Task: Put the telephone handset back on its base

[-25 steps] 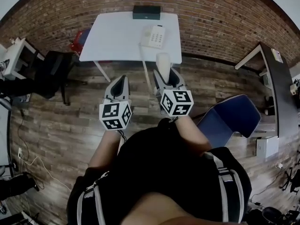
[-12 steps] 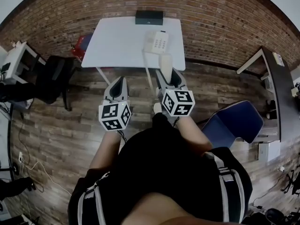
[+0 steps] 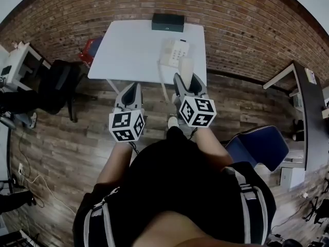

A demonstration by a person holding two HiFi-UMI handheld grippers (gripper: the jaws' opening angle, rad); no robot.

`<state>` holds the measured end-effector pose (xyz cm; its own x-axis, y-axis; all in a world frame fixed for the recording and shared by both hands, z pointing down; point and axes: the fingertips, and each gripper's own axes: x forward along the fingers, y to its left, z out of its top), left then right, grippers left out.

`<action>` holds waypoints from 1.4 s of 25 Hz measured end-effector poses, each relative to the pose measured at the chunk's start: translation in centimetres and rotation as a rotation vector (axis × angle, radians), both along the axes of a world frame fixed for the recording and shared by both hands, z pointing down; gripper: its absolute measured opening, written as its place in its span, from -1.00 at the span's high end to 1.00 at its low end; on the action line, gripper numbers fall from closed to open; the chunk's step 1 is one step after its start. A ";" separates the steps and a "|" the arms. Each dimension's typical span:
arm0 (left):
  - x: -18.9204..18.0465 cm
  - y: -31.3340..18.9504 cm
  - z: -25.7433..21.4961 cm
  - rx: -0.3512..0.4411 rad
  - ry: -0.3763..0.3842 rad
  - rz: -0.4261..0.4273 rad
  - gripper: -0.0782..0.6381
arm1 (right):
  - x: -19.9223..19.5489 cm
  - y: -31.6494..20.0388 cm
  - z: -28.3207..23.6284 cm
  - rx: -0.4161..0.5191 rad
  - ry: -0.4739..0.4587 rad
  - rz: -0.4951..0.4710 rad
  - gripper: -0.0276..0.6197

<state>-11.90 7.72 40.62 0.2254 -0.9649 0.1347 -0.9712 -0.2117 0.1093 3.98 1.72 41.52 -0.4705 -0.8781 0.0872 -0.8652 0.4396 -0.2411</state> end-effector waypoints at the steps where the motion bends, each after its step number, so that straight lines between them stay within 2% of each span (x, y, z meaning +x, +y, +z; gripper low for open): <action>1: 0.1 -0.9 -0.1 0.000 -0.001 0.000 0.78 | 0.1 -0.9 -0.1 -0.003 -0.004 -0.004 0.25; 7: 1.1 -6.2 -0.4 -0.016 -0.006 -0.006 0.78 | 1.2 -6.2 -0.6 -0.006 -0.016 -0.006 0.25; 12: 1.9 -9.8 -0.4 -0.037 -0.013 -0.011 0.78 | 1.6 -10.1 0.0 -0.044 -0.029 -0.017 0.25; 15: 2.2 -12.1 -0.3 -0.053 -0.013 -0.016 0.78 | 1.5 -12.6 0.3 -0.065 -0.022 -0.029 0.25; 18: 2.3 -14.6 -0.2 -0.062 -0.017 -0.025 0.78 | 1.1 -15.0 -0.1 -0.048 0.011 -0.045 0.26; 27: 2.1 -22.8 -0.6 -0.073 -0.021 -0.066 0.78 | 1.0 -24.0 -0.5 -0.089 -0.037 -0.091 0.26; 35: 1.9 -28.6 -0.1 -0.079 -0.011 -0.089 0.78 | 0.0 -29.5 -0.2 -0.099 -0.027 -0.136 0.26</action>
<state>-10.03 -20.90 40.49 0.1378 -0.9673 0.2132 -0.9870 -0.1161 0.1110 3.99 -27.80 41.35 -0.5874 -0.7941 0.1561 -0.7921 0.5247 -0.3119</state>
